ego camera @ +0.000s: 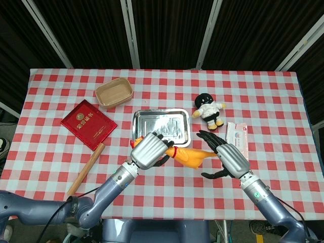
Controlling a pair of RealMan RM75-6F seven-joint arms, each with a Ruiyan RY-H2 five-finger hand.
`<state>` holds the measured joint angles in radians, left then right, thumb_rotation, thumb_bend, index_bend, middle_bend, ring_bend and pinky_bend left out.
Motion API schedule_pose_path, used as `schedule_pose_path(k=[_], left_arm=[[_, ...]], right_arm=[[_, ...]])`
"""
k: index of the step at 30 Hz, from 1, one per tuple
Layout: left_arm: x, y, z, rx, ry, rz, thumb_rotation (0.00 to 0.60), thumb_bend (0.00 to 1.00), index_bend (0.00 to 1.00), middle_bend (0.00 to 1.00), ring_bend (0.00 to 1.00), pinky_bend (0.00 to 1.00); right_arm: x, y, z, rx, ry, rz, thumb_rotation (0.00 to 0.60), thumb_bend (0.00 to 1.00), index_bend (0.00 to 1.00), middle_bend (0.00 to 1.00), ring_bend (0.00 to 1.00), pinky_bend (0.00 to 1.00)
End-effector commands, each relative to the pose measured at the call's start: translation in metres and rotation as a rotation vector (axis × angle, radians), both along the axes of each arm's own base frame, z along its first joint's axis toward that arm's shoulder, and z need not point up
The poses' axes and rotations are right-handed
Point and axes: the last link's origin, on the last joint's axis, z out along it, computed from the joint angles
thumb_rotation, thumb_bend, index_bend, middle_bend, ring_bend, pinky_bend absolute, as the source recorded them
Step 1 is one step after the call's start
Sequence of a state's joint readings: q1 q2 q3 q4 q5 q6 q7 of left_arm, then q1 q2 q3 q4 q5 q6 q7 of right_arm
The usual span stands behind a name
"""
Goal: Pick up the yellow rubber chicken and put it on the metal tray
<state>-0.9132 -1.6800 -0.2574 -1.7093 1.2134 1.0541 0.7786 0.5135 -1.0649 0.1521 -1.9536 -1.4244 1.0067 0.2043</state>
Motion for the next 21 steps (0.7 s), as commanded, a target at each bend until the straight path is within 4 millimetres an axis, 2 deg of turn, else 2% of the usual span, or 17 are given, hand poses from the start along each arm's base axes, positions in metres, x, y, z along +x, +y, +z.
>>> schedule_pose_path(k=[1, 7, 13, 21], left_arm=[[0.004, -0.003, -0.005, 0.024, -0.007, 0.004, 0.6, 0.73, 0.64, 0.63, 0.54, 0.65], [0.009, -0.01, -0.015, 0.05, -0.008, 0.011, 0.6, 0.72, 0.64, 0.63, 0.54, 0.65], [0.013, -0.016, -0.025, 0.049, -0.013, 0.019, 0.6, 0.72, 0.64, 0.63, 0.54, 0.65], [0.019, -0.014, -0.028, 0.09, -0.001, 0.01, 0.6, 0.72, 0.64, 0.63, 0.54, 0.65]], right_arm=[[0.0, -0.005, -0.007, 0.011, 0.03, -0.007, 0.6, 0.17, 0.0, 0.02, 0.02, 0.12], [-0.001, -0.011, -0.014, 0.009, 0.075, -0.032, 0.6, 0.17, 0.0, 0.01, 0.02, 0.12], [-0.001, -0.016, -0.022, 0.014, 0.11, -0.05, 0.6, 0.17, 0.0, 0.0, 0.0, 0.08], [-0.002, -0.017, -0.028, 0.029, 0.143, -0.067, 0.6, 0.17, 0.0, 0.0, 0.0, 0.08]])
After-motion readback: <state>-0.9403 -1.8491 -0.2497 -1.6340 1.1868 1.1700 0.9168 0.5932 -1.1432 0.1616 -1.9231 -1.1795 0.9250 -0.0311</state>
